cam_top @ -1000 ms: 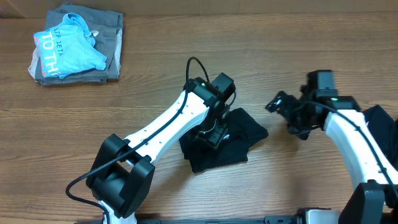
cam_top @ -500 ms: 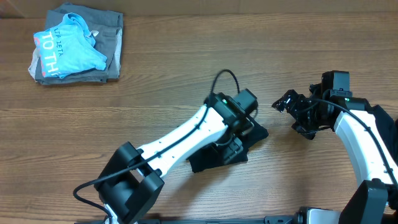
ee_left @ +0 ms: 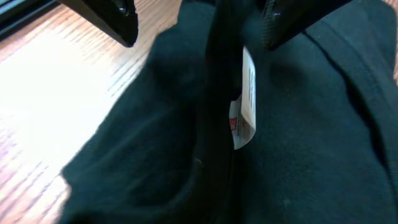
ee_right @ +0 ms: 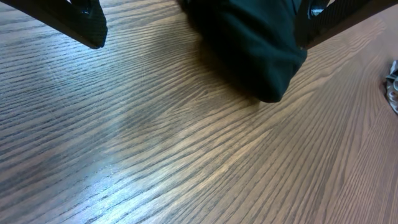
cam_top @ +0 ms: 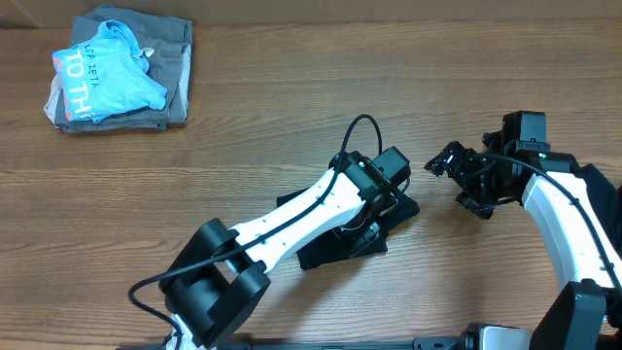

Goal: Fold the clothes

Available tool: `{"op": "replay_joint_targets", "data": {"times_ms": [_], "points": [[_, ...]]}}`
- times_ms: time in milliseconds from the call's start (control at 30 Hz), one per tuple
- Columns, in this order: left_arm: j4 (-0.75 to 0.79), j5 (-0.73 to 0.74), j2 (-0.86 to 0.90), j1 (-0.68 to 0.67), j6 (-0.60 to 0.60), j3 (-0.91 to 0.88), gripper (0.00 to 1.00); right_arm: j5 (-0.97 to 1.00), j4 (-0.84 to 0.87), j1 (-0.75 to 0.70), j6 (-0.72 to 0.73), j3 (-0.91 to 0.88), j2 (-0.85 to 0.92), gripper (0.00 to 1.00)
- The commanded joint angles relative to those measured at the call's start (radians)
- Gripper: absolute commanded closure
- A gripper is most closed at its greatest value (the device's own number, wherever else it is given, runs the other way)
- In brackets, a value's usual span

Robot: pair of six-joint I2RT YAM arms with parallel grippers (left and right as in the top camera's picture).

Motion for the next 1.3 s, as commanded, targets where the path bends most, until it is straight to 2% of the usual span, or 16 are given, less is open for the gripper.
{"op": "replay_joint_targets", "data": {"times_ms": [0,67,100,200,267,300,633,900,1067,1100,1133,1167,1200,1267], "points": [[0.008,-0.036,0.032,0.006,0.013,-0.006,0.38,-0.009,0.002,0.003,-0.008,0.026,0.005,0.00],[0.010,-0.080,0.034,0.006,-0.012,-0.006,0.49,-0.008,0.002,0.003,-0.009,0.026,0.005,0.00],[0.009,-0.098,0.033,0.006,-0.013,-0.006,0.62,-0.007,0.002,0.003,-0.008,0.026,0.005,0.00],[-0.003,-0.117,0.031,0.006,-0.037,-0.006,0.83,-0.006,0.003,0.003,-0.008,0.026,0.005,0.00],[-0.020,-0.116,0.030,0.006,-0.042,-0.006,0.94,-0.005,0.002,0.003,-0.008,0.026,0.005,0.00],[-0.030,-0.117,0.030,0.006,-0.052,-0.006,0.96,-0.005,0.003,0.003,-0.008,0.026,0.005,0.00],[-0.130,-0.113,0.005,0.006,-0.144,-0.005,0.96,-0.005,0.003,0.003,-0.008,0.026,0.005,0.00],[-0.234,0.074,-0.010,0.004,-0.146,-0.005,0.94,-0.006,0.002,0.003,-0.008,0.026,0.005,0.00],[-0.272,0.080,-0.010,0.004,-0.146,-0.010,0.93,-0.005,-0.001,0.003,-0.008,0.026,0.005,0.00],[-0.280,0.092,-0.010,0.004,-0.146,-0.011,0.90,-0.005,-0.001,0.003,-0.008,0.026,0.005,0.00],[-0.290,0.112,-0.010,0.004,-0.145,-0.014,0.81,-0.005,-0.001,0.003,-0.008,0.026,0.005,0.00],[-0.300,0.137,-0.010,0.004,-0.145,-0.018,0.67,-0.005,-0.001,0.003,-0.008,0.026,0.005,0.00],[-0.312,0.168,-0.010,0.004,-0.141,-0.023,0.60,-0.005,-0.001,0.003,-0.008,0.026,0.005,0.00],[-0.328,0.242,-0.010,0.004,-0.124,-0.034,0.59,-0.005,-0.001,0.003,-0.008,0.026,0.005,0.00]]}}
